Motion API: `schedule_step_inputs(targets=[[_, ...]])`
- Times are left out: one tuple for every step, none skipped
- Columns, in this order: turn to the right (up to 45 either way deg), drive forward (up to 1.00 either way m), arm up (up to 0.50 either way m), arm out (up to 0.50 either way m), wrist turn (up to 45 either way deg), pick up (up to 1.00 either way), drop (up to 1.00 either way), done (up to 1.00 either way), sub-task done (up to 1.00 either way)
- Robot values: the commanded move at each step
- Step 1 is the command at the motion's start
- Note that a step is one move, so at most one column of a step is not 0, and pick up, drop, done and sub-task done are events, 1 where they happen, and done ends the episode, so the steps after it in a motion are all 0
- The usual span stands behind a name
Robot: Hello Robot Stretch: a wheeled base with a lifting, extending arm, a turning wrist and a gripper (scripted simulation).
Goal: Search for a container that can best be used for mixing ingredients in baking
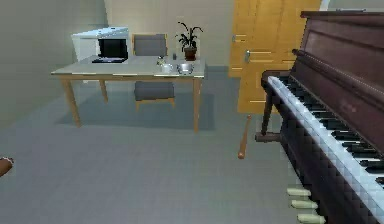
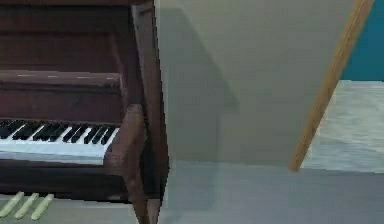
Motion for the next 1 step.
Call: schedule_step_inputs(targets=[[0.0,1.0,0.0,0.0,0.0,0.0,0.0,0.0,0.0]])
